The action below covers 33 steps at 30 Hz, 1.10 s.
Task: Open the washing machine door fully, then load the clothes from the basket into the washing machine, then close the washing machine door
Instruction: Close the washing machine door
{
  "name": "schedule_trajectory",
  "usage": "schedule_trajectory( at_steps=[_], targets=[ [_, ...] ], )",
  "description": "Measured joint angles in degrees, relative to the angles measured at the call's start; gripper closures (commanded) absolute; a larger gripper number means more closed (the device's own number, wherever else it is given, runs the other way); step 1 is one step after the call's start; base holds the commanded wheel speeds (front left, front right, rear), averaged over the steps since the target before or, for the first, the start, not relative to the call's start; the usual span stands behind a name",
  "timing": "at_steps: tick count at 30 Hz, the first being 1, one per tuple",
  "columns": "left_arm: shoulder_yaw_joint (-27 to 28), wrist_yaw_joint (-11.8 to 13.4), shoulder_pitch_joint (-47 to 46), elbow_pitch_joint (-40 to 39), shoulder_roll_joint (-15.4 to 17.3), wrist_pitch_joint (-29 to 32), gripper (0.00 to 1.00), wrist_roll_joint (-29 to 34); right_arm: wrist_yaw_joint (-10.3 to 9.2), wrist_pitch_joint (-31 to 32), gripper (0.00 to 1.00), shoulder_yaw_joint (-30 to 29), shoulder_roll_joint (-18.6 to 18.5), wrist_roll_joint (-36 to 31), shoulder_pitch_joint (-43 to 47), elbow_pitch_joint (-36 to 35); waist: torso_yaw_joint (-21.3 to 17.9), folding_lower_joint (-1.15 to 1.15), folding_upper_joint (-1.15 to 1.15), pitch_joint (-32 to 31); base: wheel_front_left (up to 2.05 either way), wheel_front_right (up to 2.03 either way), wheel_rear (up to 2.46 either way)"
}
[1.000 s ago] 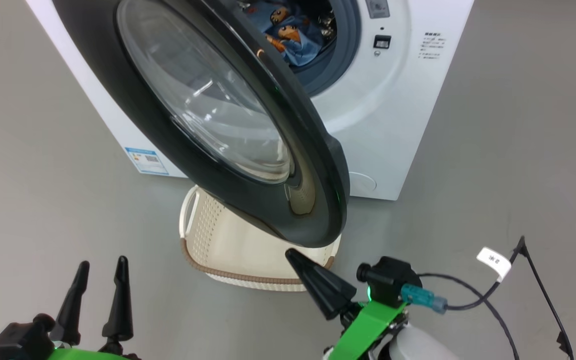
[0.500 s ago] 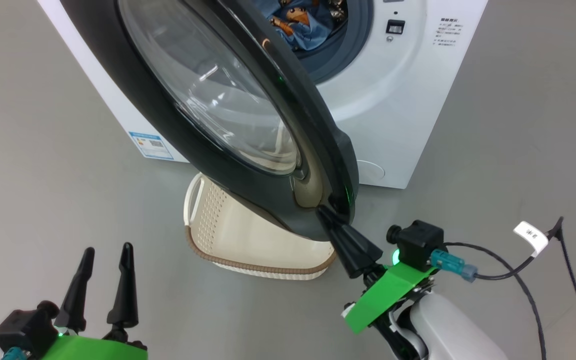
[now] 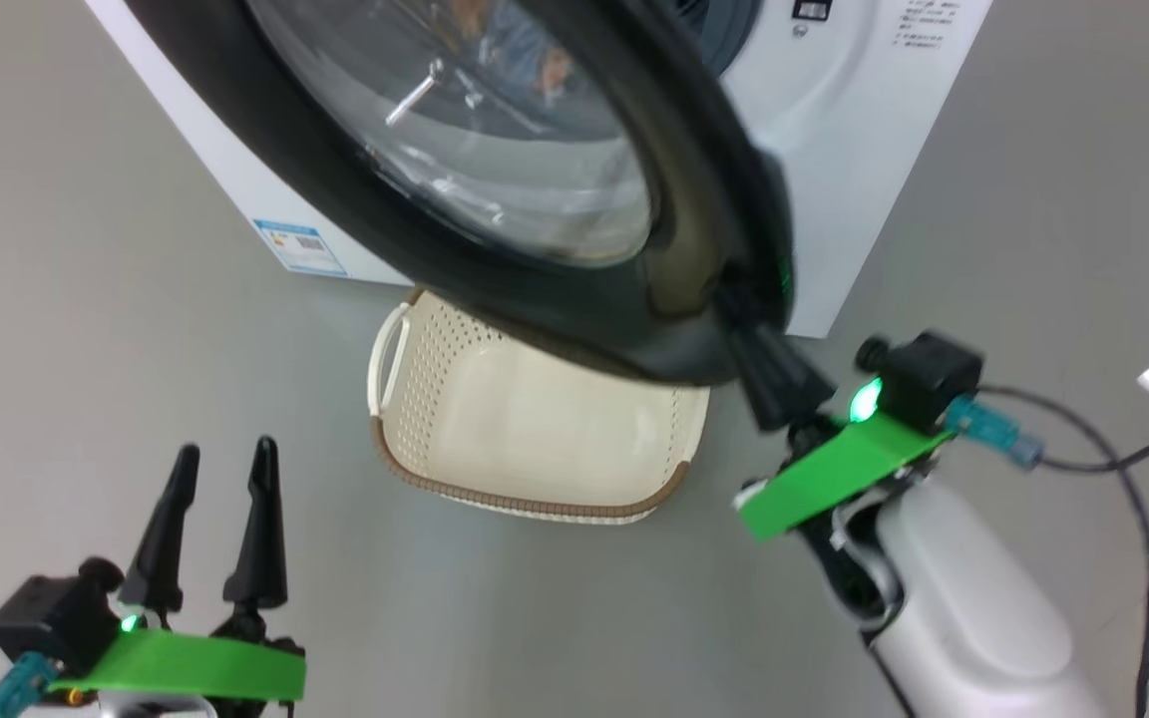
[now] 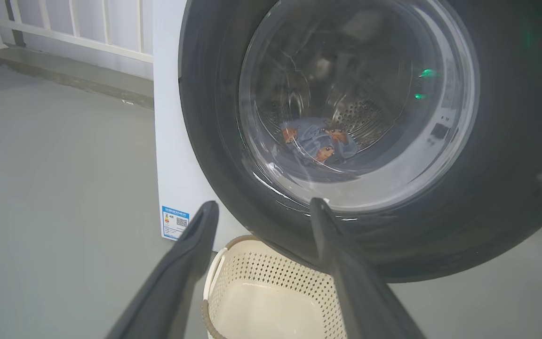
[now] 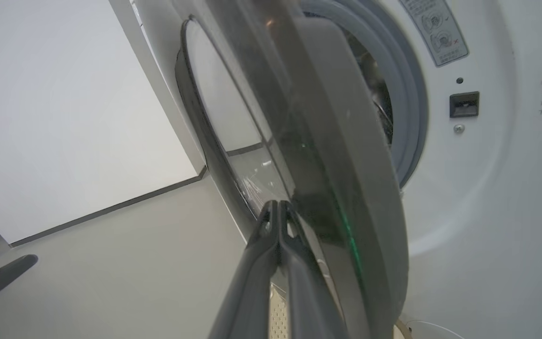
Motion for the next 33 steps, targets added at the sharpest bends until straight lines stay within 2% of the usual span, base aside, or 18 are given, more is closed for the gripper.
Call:
schedule_trajectory(
  at_steps=[17,33],
  targets=[
    [-3.75,0.00,-7.43,-2.64,-0.57,-0.01,0.00,-1.52,0.00,-0.01,1.00,-14.56,-0.23,-4.31,-15.78,3.16,2.52,0.00,0.00,7.91,0.00,0.00,0.00],
    [-6.65,0.00,-11.56,-2.71,-0.75,-0.01,0.00,-2.47,0.09,-0.01,1.00,-22.93,-0.07,-5.49,-24.57,6.06,6.05,0.00,0.00,13.86,0.00,0.00,0.00]
  ],
)
